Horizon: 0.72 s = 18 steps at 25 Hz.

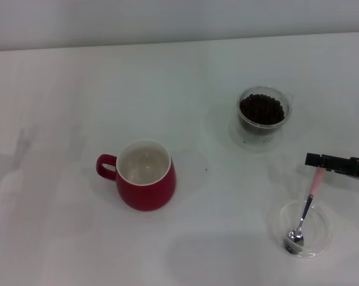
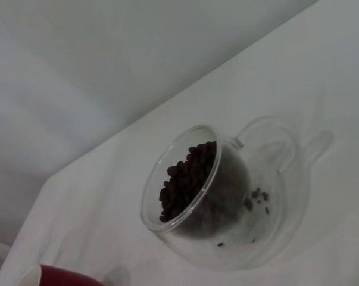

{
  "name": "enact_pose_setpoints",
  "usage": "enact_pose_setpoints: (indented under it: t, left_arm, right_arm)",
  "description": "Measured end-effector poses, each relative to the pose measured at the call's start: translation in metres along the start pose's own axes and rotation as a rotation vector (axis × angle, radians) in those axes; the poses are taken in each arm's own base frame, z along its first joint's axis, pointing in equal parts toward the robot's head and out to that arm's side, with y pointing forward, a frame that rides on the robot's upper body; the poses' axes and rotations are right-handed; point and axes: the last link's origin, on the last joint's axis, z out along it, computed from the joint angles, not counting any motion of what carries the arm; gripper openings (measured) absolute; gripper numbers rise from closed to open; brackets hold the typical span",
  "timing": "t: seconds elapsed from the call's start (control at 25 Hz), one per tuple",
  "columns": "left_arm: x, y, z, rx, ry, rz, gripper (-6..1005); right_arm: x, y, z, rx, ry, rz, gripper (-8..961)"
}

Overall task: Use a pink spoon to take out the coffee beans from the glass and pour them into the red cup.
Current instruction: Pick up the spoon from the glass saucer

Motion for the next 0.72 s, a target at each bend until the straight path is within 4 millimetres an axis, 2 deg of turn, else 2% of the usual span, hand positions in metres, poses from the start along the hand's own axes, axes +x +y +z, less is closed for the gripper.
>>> enact_pose_setpoints:
  t: [0.4,0.72]
  left_arm:
    - [0.0012,-0.0018,0.0010,0.010,0.005,-0.002,879]
    - [0.0043,-0.0007,0.0075,0.000,0.015,0.004,879]
  right_arm:
    - [0.0024,0.0015,0.0025,-0.007,0.012,-0.001,864]
    - [0.0057,0.0028,0.0002,-0.021,0.017,0.009,592]
